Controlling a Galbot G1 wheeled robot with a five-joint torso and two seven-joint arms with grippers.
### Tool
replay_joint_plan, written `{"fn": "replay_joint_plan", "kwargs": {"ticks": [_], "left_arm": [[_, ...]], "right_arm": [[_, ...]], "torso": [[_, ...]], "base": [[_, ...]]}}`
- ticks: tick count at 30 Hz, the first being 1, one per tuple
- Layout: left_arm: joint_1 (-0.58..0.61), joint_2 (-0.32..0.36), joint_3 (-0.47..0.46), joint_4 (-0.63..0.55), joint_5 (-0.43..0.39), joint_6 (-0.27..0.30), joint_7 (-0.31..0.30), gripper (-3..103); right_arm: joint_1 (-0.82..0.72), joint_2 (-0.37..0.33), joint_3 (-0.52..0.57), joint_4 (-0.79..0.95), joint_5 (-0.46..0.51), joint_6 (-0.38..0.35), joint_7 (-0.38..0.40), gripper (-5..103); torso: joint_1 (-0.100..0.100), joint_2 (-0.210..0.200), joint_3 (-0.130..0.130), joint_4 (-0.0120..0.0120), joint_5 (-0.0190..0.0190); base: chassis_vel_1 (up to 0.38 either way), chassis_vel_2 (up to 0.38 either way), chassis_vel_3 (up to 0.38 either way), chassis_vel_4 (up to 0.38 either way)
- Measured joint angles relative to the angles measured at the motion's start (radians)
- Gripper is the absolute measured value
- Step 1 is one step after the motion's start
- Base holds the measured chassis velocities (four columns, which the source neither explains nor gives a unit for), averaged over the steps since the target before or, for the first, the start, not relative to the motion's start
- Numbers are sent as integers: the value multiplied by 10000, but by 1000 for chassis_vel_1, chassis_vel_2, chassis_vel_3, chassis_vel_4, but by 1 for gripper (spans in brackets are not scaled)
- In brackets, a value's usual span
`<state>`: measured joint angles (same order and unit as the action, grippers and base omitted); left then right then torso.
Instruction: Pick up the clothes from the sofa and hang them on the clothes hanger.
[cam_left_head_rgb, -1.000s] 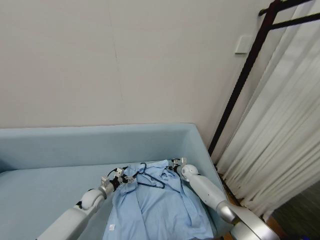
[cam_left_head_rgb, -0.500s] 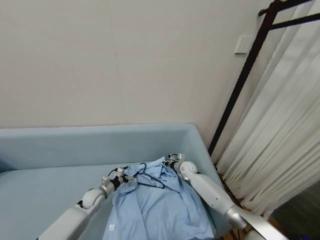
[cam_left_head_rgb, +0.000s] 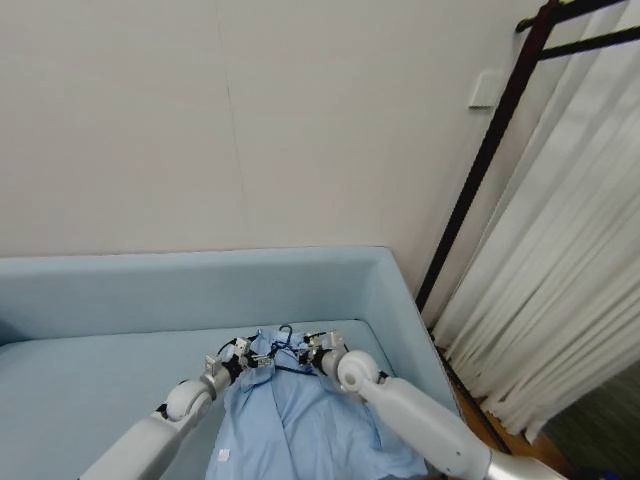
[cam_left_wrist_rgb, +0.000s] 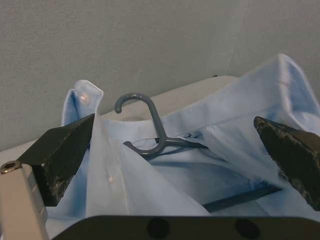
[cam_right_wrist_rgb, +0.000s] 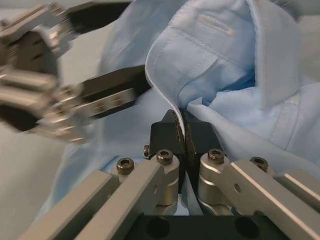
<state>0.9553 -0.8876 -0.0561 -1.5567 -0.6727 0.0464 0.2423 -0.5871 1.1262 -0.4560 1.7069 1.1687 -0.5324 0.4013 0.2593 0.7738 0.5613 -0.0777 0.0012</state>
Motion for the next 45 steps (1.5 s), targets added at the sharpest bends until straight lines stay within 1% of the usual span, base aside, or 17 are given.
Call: {"fn": "replay_joint_plan", "kwargs": {"ticks": [6, 14, 16, 18, 19, 21, 22, 26, 28, 30, 31, 34, 36, 39, 40, 42, 45], "left_arm": [[79, 17, -61, -107, 10, -5, -8, 100], [75, 26, -90, -127, 13, -13, -13, 100], [37, -12, -68, -105, 14, -12, -24, 100], [15, -39, -56, -94, 14, -12, -41, 100], [-4, -59, -50, -87, 14, -13, -68, 100], [-23, -74, -44, -92, 14, -13, -86, 100], [-22, -74, -44, -102, 13, -13, -99, 100], [11, -75, -60, -174, 9, -13, -113, 100], [21, -64, -92, -191, 6, -13, -122, 100], [21, -30, -134, -220, -17, -13, -133, 100], [21, -30, -134, -220, -17, -13, -133, 100], [10, 7, -222, -238, -86, -13, -249, 100], [9, -3, -261, -238, -100, -14, -354, 100], [-20, -219, -453, -173, -139, 33, -1370, 100], [-20, -219, -453, -173, -139, 33, -1370, 100], [-135, -447, -562, -60, -320, 76, -2242, 100], [-339, -715, -694, 36, -687, 228, -3398, 100]], "right_arm": [[-90, 553, -547, -693, -722, 137, 55, 0], [-375, 1233, -512, -1871, -1568, 435, 185, 0], [-396, 1307, -490, -1960, -1480, 373, 355, 10], [-419, 1315, -467, -1927, -1310, 272, 527, 10], [-456, 1282, -445, -1778, -1090, 132, 772, 16], [-492, 964, -499, -1189, -646, 24, 1256, 27], [-503, 744, -549, -863, -514, 17, 1362, 27], [-604, -174, -697, 567, 39, -50, 1481, 42], [-731, -746, -657, 1475, 456, -323, 1586, 48], [-798, -1255, -366, 2144, 626, -583, 1576, 59], [-798, -1255, -366, 2144, 626, -583, 1576, 59], [-395, -1635, 350, 2209, 512, -876, 1141, 76], [-166, -1618, 522, 1962, 345, -965, 908, 76], [585, -1263, 912, 661, -306, -1315, -524, 91], [585, -1263, 912, 661, -306, -1315, -524, 91], [1041, -859, 975, -325, -566, -1576, -1310, 99], [1347, -384, 938, -1642, -1321, -1717, -2363, 100]], "torso": [[0, 0, 0, -1, 0], [1, 0, 1, -1, 2], [1, -1, 1, -1, 1], [1, 0, 1, -1, 2], [2, 0, 2, -2, 1], [1, 0, 1, -1, 5], [1, -1, 1, -1, 4], [1, -1, 0, -3, 5], [1, -1, 1, -4, 3], [0, 0, 0, -4, 4], [0, 0, 0, -4, 4], [0, -1, 0, -4, 4], [0, -1, -1, -3, 3], [1, -1, 1, 0, 2], [1, -1, 1, 0, 2], [1, -2, 1, 2, 3], [2, -2, 2, -1, 0]], "base": [[0, 0, 0, 0], [0, 0, 0, 0], [0, 0, 0, 0], [0, 0, 0, 0], [0, 0, 0, 0], [0, 0, 0, 0], [0, 0, 0, 0], [0, 0, 0, 0], [0, 0, 0, 0], [0, 0, 0, 0], [0, 0, 0, 0], [0, 0, 0, 0], [0, 0, 0, 0], [0, 0, 0, 0], [0, 0, 0, 0], [0, 0, 0, 0], [0, 0, 0, 0]]}}
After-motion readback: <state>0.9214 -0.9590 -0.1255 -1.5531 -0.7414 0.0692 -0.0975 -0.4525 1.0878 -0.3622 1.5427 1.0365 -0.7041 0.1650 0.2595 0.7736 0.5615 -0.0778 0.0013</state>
